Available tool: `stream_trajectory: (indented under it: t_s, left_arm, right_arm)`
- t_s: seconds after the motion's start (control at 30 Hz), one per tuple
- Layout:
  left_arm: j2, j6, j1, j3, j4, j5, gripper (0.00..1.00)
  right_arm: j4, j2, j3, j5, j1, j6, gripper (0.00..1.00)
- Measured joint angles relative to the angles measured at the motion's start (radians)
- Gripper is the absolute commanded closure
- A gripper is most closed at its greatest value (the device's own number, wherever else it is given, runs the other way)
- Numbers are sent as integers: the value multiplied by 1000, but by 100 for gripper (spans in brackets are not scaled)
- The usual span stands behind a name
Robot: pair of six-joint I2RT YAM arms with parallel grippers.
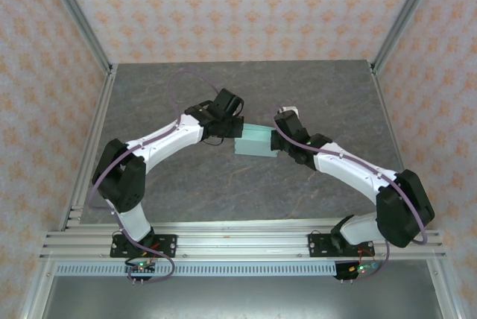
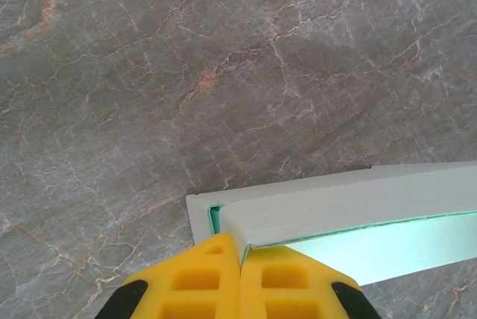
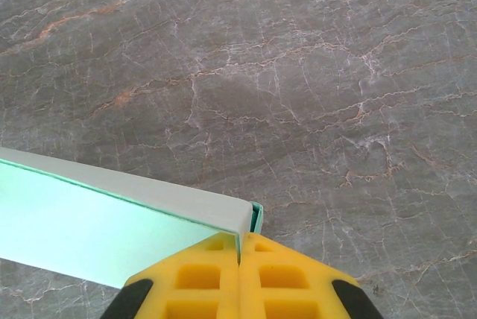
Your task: Fold the paper box
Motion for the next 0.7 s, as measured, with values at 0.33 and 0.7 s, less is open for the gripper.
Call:
stream_trajectory:
  t_s: [0.33, 0.7]
  left_arm:
    - [-4, -23, -12, -58, 106, -61, 100]
    - [-111, -53, -124, -300, 361, -286, 100]
  right_arm:
    - [5, 0, 0, 0, 0, 0, 100]
    - [60, -26, -54, 23, 15, 7, 100]
